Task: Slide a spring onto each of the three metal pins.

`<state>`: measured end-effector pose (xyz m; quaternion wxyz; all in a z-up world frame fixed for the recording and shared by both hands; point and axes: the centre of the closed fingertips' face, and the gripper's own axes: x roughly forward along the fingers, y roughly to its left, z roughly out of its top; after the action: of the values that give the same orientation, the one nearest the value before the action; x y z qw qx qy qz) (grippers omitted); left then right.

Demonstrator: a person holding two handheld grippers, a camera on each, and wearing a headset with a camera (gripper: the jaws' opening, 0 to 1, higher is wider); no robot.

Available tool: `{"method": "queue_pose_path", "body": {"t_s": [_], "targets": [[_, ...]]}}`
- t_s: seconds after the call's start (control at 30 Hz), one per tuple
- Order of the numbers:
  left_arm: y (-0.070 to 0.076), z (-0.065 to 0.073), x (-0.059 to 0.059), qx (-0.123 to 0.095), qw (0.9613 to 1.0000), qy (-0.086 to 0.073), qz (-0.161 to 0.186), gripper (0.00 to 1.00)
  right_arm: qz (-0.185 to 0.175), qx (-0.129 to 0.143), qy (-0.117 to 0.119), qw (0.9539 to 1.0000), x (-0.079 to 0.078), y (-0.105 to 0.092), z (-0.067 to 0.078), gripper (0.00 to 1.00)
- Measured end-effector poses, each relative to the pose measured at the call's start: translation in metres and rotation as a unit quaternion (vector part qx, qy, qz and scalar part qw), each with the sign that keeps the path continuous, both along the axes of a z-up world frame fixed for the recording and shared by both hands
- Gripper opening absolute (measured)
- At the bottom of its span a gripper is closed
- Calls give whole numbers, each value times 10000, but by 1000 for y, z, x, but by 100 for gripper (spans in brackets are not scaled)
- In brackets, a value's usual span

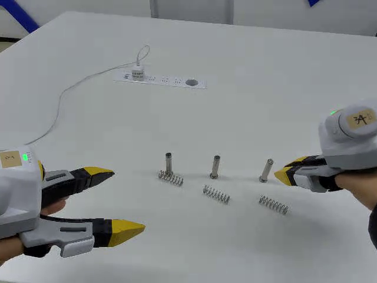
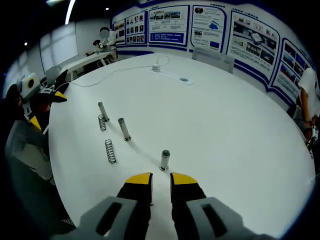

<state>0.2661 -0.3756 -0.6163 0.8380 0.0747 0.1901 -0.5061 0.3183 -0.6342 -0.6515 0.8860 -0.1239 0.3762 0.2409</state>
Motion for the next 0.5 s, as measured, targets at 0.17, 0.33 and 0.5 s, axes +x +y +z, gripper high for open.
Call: {"method": "queue_pose_path", "body": {"t_s": [0.17, 0.33, 0.5], "targets": [[-1, -1, -1, 23, 10000, 8, -29, 72, 232, -44, 102, 9997, -14, -3, -8, 15], [0, -1, -1, 46, 10000, 11, -36, 72, 541, -44, 278, 9981, -27, 0, -21, 15], [0, -2, -1, 84, 10000, 14, -46, 72, 704, -90, 379, 9968, -32, 0, -30, 15]]}}
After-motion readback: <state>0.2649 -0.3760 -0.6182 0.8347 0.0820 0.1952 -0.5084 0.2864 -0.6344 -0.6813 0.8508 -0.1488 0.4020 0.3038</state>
